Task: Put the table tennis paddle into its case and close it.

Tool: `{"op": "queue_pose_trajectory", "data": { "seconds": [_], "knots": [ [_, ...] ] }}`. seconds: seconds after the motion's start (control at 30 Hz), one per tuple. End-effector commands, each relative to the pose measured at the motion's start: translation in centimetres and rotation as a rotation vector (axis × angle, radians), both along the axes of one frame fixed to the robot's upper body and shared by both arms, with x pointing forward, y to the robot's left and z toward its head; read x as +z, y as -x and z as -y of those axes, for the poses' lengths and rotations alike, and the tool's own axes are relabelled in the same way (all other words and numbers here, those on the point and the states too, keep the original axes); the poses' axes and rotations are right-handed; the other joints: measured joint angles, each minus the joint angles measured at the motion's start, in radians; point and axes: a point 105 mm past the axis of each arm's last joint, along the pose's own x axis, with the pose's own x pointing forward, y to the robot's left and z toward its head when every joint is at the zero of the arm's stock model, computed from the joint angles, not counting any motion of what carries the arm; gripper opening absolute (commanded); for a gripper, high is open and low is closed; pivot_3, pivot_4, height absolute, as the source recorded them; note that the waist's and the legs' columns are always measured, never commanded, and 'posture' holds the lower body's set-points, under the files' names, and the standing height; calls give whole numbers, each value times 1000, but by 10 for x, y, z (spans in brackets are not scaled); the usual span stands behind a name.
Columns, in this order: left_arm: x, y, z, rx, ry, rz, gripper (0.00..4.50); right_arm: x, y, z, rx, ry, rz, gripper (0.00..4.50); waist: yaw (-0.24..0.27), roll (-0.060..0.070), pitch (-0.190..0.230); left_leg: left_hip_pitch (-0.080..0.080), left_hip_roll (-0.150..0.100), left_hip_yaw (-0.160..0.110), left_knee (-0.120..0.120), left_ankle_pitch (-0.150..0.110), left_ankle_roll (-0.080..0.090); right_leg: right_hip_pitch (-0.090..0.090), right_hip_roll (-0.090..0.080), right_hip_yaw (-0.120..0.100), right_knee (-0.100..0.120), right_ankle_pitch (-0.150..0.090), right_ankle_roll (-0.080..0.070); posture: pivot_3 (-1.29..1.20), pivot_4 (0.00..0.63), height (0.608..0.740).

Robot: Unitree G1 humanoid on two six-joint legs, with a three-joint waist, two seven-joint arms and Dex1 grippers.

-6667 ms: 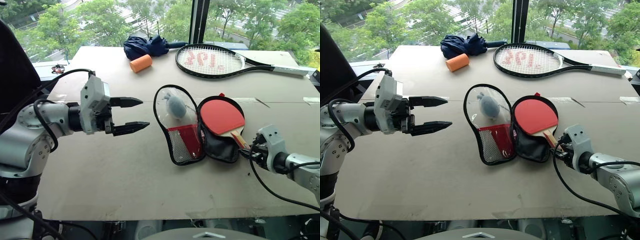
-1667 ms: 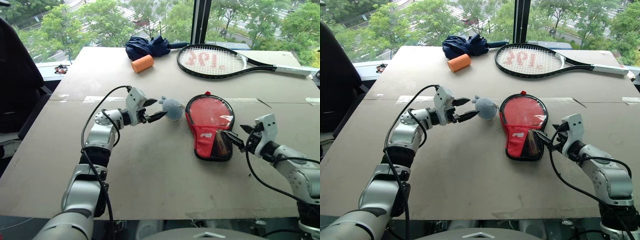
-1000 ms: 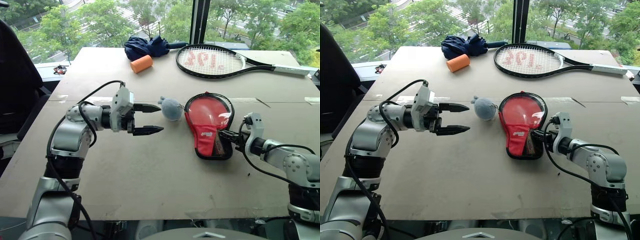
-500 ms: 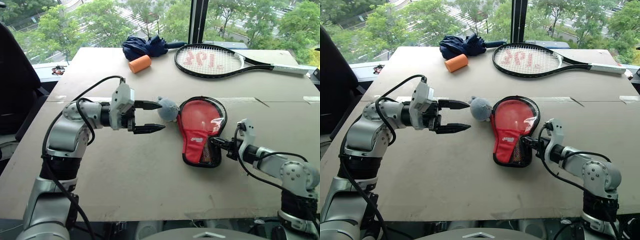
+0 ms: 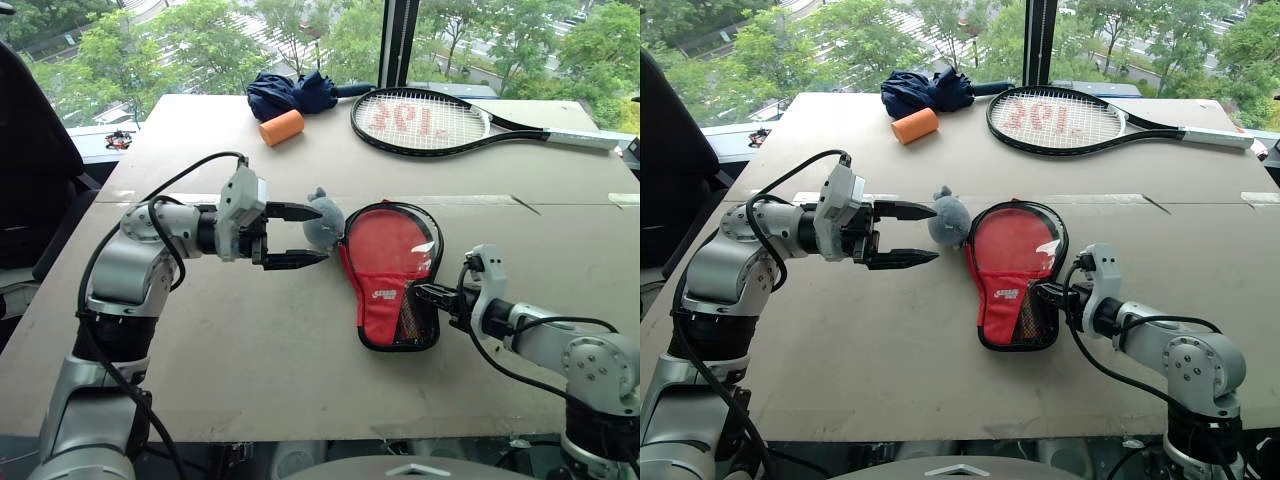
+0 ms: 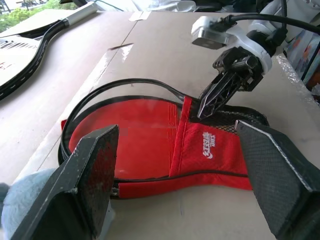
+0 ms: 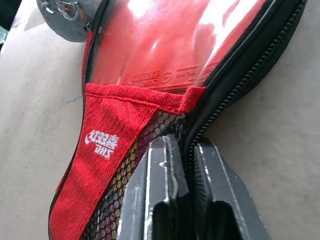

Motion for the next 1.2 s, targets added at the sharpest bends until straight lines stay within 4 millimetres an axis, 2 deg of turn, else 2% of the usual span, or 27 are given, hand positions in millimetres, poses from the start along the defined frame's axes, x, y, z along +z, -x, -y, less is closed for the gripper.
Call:
{"op": "queue_pose_trajectory", "data": {
  "seconds": [0.03, 0.07, 0.1, 0.23, 0.3, 0.37, 0.5, 0.6, 0.7, 0.77, 0.9, 1.03, 1.2],
  "knots": [
    [9, 0, -13, 31, -1, 40, 3791, 25, 3, 17, 66, 82, 153, 2399, 0, -1, 0, 0, 0, 0, 0, 0, 0, 0, 0, 0, 0, 0, 0, 0, 150, 740],
    [9, -1, -15, 39, -5, 39, 3791, 29, 3, 22, 78, 95, 177, 2590, 0, -2, 0, 0, 0, 0, 0, 0, 0, 0, 0, 0, -1, 0, 0, 0, 150, 740],
    [8, -2, -17, 45, -9, 38, 3791, 33, 4, 26, 95, 117, 193, 3086, 0, -2, 0, 0, 1, 0, 0, 0, 0, 0, 0, -1, 0, 0, 0, 0, 150, 740],
    [8, -5, -22, 64, -11, 34, 3791, 47, 5, 23, 243, 237, 352, 3086, 0, -2, 0, 0, 1, 1, 0, 0, 0, 0, 0, 0, 0, 0, 0, 0, 150, 740],
    [6, -17, -29, 131, 4, 35, 3791, 49, 0, 7, 329, 288, 485, 3086, -1, -2, 0, 1, 1, 1, 0, 0, 0, 0, 1, 0, 0, 0, 0, 0, 150, 740],
    [1, -31, -39, 218, -2, 37, 3791, 51, -3, -16, 375, 212, 562, 3086, -3, -3, 0, 1, 2, 1, 0, 0, 0, 0, 1, 0, 0, 0, 1, 0, 150, 740],
    [-11, -54, -55, 340, -27, 35, 3791, 30, -8, -39, 456, 233, 603, 3086, 2, -3, 0, 0, 2, -1, 0, 0, 0, -1, 2, -1, 1, 0, 0, 0, 150, 740],
    [-19, -65, -57, 362, -31, 26, 3791, 11, -16, -45, 444, 246, 563, 3086, 8, -4, -1, -1, 0, -1, 1, 0, 0, 0, 1, -1, -1, 0, 0, 0, 150, 740],
    [-27, -72, -50, 330, -25, 2, 3791, -15, -20, -42, 444, 307, 431, 3086, 8, -4, 0, -2, -1, 0, 2, 0, 0, 0, -1, -1, 0, 0, 0, 0, 150, 740],
    [-32, -74, -43, 295, -18, -33, 3791, -25, -19, -43, 450, 303, 353, 3086, 5, -5, -1, -2, -2, 1, 3, 0, 0, 0, -2, 0, 0, 0, 0, 0, 150, 740],
    [-40, -76, -35, 264, -11, -104, 3791, -26, -21, -45, 438, 289, 308, 3086, 2, -7, -3, 0, -1, -1, 3, 0, 0, 1, -1, -1, 1, 0, 0, 0, 150, 740],
    [-53, -93, -28, 341, -10, -167, 3791, -25, -26, -46, 413, 295, 307, 3086, 2, -8, -3, 0, -1, -3, 3, 0, 0, 1, 0, -3, 2, 0, 0, 0, 150, 740],
    [-72, -100, -15, 341, -75, -167, 3791, -25, -26, -51, 412, 282, 301, 3086, 0, -8, -3, 0, -1, -2, 3, 0, 0, 1, 0, -3, 2, 0, 0, 0, 150, 740]
  ]
}}
